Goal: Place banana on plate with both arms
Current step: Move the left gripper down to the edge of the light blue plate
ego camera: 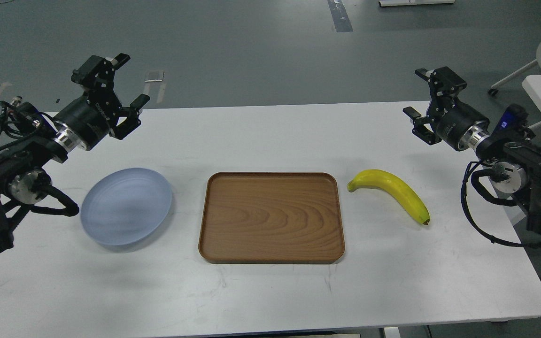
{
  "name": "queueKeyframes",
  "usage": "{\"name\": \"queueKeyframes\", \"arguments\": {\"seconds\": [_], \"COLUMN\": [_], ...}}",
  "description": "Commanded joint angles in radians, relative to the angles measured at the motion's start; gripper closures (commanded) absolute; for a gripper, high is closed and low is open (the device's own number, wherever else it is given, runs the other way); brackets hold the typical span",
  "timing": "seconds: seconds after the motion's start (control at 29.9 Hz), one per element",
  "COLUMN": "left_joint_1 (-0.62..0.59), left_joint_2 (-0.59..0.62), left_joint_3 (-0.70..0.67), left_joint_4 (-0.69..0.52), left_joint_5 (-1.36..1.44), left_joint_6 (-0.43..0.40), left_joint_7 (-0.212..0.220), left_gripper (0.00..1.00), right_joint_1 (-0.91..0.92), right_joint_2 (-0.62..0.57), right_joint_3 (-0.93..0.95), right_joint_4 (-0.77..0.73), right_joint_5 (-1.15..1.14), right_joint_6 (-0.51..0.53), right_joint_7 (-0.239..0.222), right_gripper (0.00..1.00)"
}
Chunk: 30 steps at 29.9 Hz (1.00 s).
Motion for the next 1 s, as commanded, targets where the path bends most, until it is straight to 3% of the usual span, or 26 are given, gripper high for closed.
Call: {"name": "queueKeyframes", "arguments": {"seconds": [0.0,0.1,0.3,0.5,0.64,0.97], "left_joint_1": [-0.011,-0.011,0.016,0.017,0.029,0.049], "left_joint_2": [0.122,0.187,0.245,0.257,0.251,0.214], "left_joint_3": [0.0,0.001,0.049,0.22,0.23,0.251], "left_joint_4": [-0.135,-0.21,-0.21,-0.112,-0.023,-0.009], "left_joint_5": [0.398,0.738,1.147,1.189,1.181,1.13], "left_joint_6": [0.001,0.001,0.001,0.139,0.147,0.141], "left_joint_7": [0.0,0.0,0.0,0.0,0.0,0.0], "left_gripper": [0.0,0.0,0.0,0.0,0.0,0.04], "right_joint_1": [0.0,0.0,0.0,0.002,0.002,0.0], "right_joint_2": [0.0,0.001,0.012,0.012,0.012,0.012], "right_joint_3": [0.0,0.0,0.0,-0.002,-0.002,-0.002], "right_joint_4": [0.001,0.002,0.004,0.007,0.01,0.013], "right_joint_5": [0.0,0.0,-0.003,-0.005,-0.005,-0.005], "right_joint_6": [0.0,0.0,0.0,0.0,0.0,0.0], "right_joint_7": [0.0,0.0,0.0,0.0,0.0,0.0], "right_gripper": [0.0,0.0,0.0,0.0,0.0,0.0]}}
